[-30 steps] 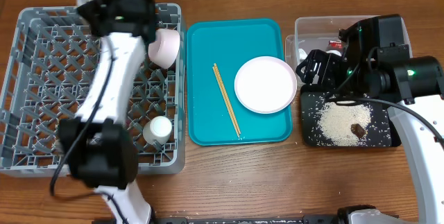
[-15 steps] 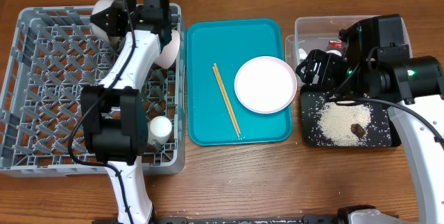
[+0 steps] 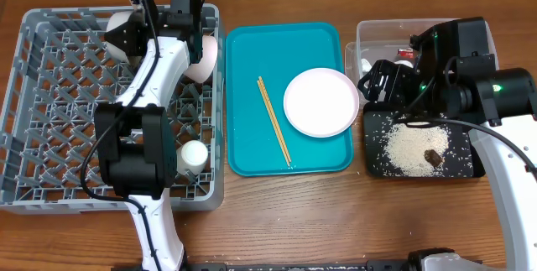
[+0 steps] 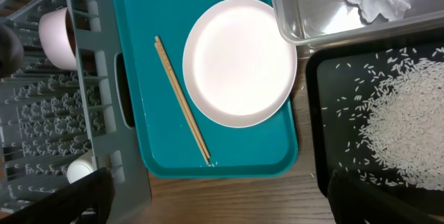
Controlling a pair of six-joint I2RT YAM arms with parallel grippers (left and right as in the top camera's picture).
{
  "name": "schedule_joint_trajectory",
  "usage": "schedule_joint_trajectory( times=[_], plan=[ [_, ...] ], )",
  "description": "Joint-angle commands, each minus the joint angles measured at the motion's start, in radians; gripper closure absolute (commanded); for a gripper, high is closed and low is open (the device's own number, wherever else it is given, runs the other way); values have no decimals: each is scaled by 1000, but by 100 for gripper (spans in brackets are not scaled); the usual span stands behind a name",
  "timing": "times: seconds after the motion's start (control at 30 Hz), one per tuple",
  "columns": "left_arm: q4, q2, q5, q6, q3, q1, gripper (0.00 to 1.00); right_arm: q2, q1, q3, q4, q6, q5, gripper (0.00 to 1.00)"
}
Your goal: Sort waste into correct bins and load items into the dishwasher
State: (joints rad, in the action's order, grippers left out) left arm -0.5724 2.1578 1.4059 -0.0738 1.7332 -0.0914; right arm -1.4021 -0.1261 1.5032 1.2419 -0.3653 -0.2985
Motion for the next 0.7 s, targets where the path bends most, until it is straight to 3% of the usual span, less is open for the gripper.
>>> schedule_joint_trajectory(
  times=[0.0,0.67],
  plan=[
    [11,-3,-45,-92,-10,8,96,-2,2,2,-5,7,10,0],
    [37,-3,-170,-133,-10,58,96,-2,2,2,-5,7,10,1]
  ],
)
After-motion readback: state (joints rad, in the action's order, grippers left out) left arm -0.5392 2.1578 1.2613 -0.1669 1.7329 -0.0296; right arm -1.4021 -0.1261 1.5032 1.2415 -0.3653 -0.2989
